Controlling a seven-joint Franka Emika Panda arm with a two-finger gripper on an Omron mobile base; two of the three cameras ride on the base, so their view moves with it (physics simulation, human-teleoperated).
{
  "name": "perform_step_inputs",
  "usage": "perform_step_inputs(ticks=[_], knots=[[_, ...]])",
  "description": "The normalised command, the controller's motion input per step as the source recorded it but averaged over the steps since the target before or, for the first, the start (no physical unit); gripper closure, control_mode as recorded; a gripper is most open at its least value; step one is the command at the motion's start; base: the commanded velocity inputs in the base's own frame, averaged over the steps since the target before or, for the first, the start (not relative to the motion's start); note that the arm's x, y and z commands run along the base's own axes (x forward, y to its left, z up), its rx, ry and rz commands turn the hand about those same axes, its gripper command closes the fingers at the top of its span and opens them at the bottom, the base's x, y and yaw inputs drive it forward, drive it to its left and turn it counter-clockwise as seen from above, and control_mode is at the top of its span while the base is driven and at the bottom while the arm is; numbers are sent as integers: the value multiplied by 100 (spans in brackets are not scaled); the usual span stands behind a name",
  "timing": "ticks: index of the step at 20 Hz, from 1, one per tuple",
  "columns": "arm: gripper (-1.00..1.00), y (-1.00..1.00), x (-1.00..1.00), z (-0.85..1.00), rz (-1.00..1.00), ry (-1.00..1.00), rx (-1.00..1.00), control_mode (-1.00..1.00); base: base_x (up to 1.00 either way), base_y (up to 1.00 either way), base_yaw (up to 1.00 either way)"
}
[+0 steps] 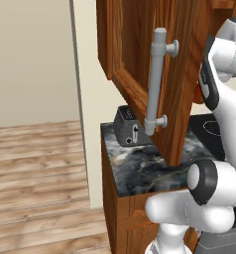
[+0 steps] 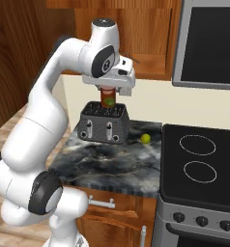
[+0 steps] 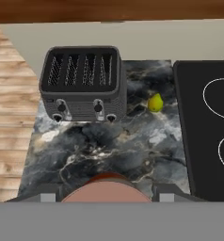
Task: Pick the canned food and bar from the counter and place them in the cabinets closest to them.
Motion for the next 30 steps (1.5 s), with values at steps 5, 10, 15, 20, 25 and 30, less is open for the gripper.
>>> perform_step_inputs(ticks=[5,10,15,20,25,30], knots=[[100,2,-8,65,-1,-1,0,-100,0,0,0],[100,13,0,50,-1,0,0,-100,0,0,0],[100,11,0,13,0,-2,0,-100,0,0,0],[100,2,0,0,0,-2,0,-100,0,0,0],[100,16,4,3,0,-6,0,-100,0,0,0],[100,15,0,2,0,-8,0,-100,0,0,0]])
